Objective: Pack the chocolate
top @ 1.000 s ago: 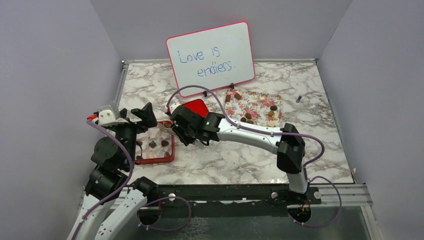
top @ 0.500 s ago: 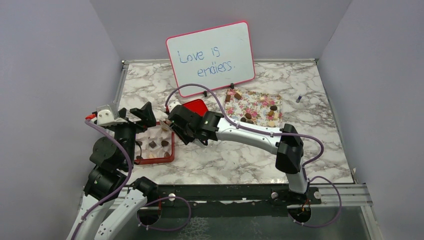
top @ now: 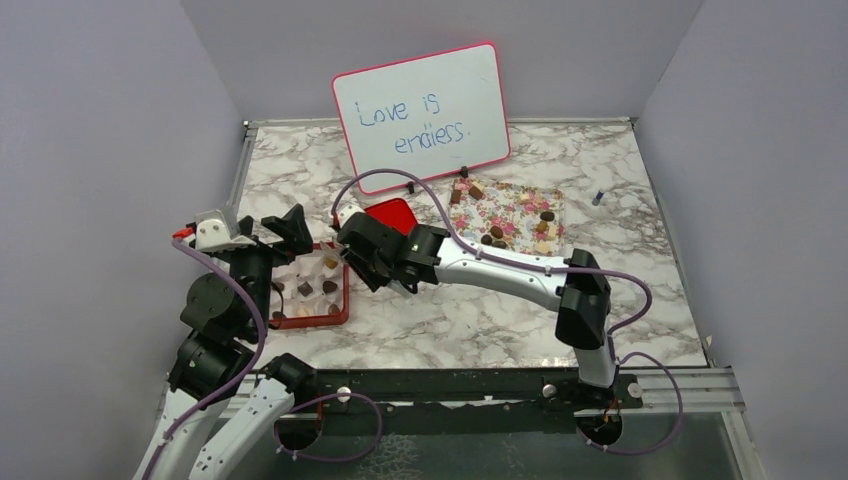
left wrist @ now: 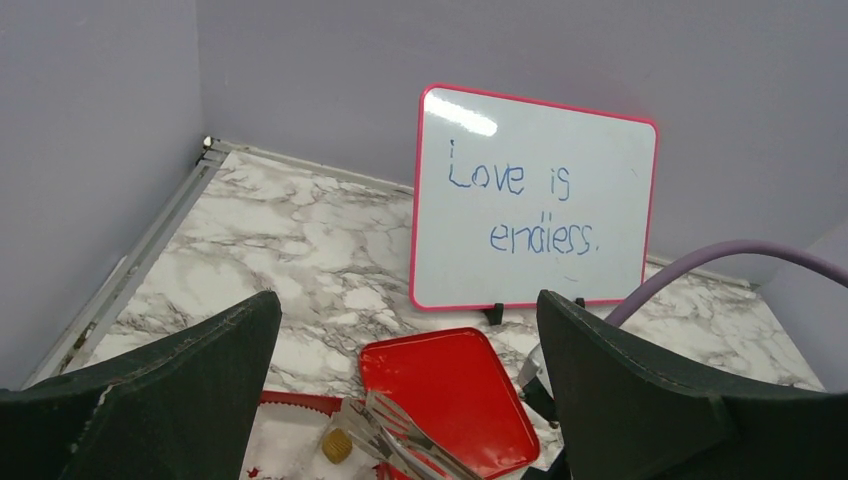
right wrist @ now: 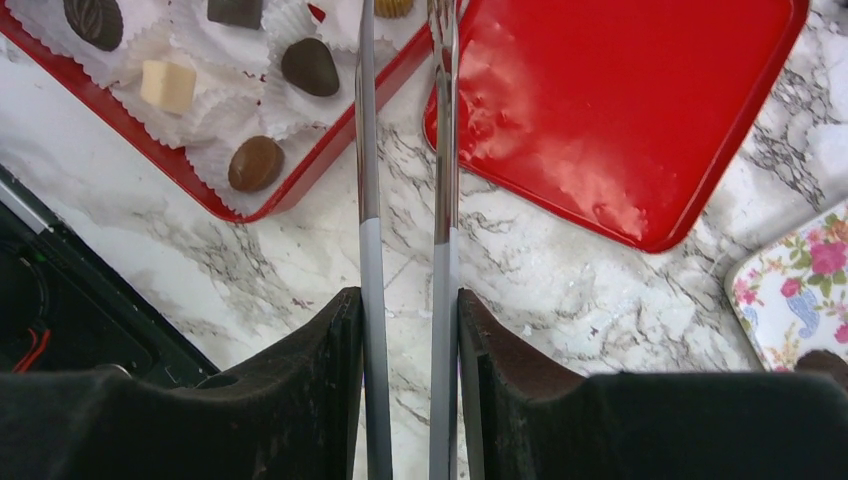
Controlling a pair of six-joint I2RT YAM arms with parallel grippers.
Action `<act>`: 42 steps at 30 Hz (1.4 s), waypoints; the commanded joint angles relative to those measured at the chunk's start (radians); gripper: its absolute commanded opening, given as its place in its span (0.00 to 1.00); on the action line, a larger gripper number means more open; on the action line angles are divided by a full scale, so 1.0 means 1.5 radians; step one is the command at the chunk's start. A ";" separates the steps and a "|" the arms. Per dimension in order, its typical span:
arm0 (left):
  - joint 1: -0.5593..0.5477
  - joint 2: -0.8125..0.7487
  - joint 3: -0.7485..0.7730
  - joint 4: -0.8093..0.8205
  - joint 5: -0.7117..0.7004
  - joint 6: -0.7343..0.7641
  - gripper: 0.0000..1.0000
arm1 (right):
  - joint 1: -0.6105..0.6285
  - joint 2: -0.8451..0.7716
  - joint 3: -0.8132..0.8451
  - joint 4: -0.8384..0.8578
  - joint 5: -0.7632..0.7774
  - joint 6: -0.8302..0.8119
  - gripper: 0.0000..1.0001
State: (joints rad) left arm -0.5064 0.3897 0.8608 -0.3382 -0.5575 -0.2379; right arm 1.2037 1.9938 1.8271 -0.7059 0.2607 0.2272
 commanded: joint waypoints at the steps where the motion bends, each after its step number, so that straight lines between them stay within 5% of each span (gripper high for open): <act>1: -0.003 0.011 -0.015 0.015 0.031 0.004 0.99 | 0.006 -0.087 -0.037 -0.001 0.048 0.010 0.40; 12: -0.003 0.100 -0.041 0.030 0.137 -0.009 0.99 | -0.004 -0.207 -0.138 -0.005 0.132 0.019 0.38; 22: -0.003 0.203 -0.055 0.018 0.222 0.027 0.99 | -0.107 -0.282 -0.229 -0.080 0.182 0.061 0.39; 42: -0.003 0.236 -0.065 0.018 0.229 0.062 0.99 | -0.238 -0.373 -0.358 -0.178 0.139 0.115 0.41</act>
State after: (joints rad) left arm -0.5064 0.7612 0.7700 -0.3241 -0.2337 -0.1616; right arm 0.8551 1.4616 1.3003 -0.9543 0.4805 0.3836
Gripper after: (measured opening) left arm 0.990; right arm 0.416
